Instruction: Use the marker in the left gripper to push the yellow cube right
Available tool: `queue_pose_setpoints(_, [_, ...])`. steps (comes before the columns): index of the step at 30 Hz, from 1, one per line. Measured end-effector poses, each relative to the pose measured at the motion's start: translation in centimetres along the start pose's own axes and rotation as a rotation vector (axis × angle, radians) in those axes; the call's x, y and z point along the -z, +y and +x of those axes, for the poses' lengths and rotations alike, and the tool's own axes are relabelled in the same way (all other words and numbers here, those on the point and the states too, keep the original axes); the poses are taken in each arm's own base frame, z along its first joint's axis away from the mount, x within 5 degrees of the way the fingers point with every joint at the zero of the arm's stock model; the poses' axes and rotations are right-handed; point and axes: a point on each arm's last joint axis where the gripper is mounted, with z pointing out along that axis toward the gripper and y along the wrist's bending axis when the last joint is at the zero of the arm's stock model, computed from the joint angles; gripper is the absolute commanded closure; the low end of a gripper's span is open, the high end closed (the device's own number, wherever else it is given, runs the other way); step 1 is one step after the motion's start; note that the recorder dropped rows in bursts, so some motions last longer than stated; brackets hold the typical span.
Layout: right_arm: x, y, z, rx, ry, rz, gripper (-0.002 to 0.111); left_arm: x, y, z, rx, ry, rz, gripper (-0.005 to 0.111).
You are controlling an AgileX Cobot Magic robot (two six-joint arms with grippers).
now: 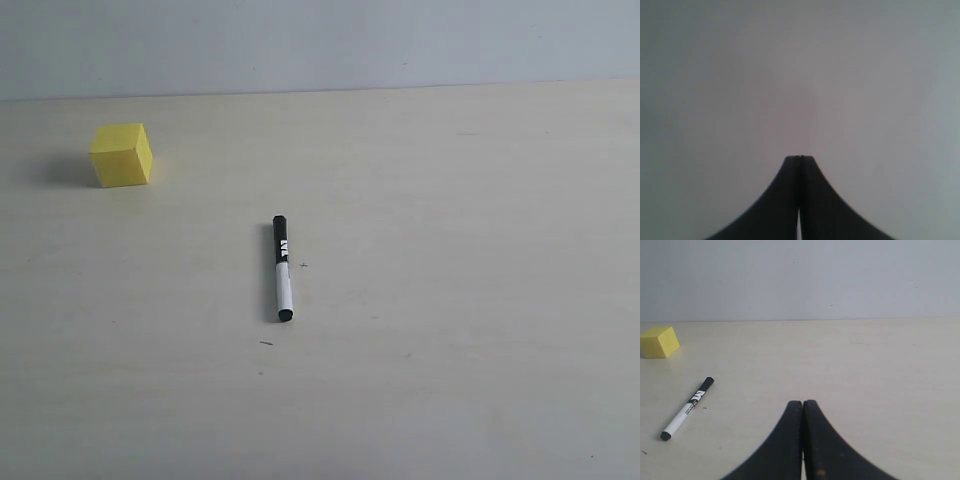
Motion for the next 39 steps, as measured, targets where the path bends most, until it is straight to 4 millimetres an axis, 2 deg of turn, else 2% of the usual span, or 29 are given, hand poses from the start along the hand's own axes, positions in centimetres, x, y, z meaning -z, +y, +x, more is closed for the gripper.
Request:
queue_pose_setpoints(3, [0.0,0.0,0.0,0.000,0.000,0.000,0.108,-3.7,1.9,1.8,-0.034,0.224,-0.208,0.107])
queue_pose_setpoints(6, [0.0,0.0,0.0,0.000,0.000,0.000,0.108,-7.0,4.2,5.4,-0.069,0.522,-0.398,0.107])
queue_pose_setpoints(9, [0.0,0.0,0.0,0.000,0.000,0.000,0.108,-9.3,4.8,9.6,-0.099,0.869,-0.455,0.107])
queue_pose_setpoints(13, [0.0,0.0,0.0,0.000,0.000,0.000,0.108,-11.1,3.0,15.5,-0.157,1.295,-0.363,0.107])
queue_pose_setpoints(19, [0.0,0.0,0.0,0.000,0.000,0.000,0.108,-11.6,-2.5,23.0,-0.284,1.658,-0.195,0.107])
queue_pose_setpoints(25, [0.0,0.0,0.0,0.000,0.000,0.000,0.108,-11.6,-8.6,29.6,-0.382,1.797,-0.072,0.105])
queue_pose_setpoints(29, [0.0,0.0,0.0,0.000,0.000,0.000,0.108,-12.4,-11.5,32.8,-0.408,1.824,-0.022,0.088])
queue_pose_setpoints(34, [0.0,0.0,0.0,0.000,0.000,0.000,0.108,-13.0,-12.5,36.2,-0.419,1.868,-0.043,0.058])
queue_pose_setpoints(36, [0.0,0.0,0.0,0.000,0.000,0.000,0.108,-13.3,-12.5,37.3,-0.400,1.869,-0.078,0.053])
queue_pose_setpoints(39, [0.0,0.0,0.0,0.000,0.000,0.000,0.108,-13.6,-12.5,38.4,-0.374,1.871,-0.128,0.053])
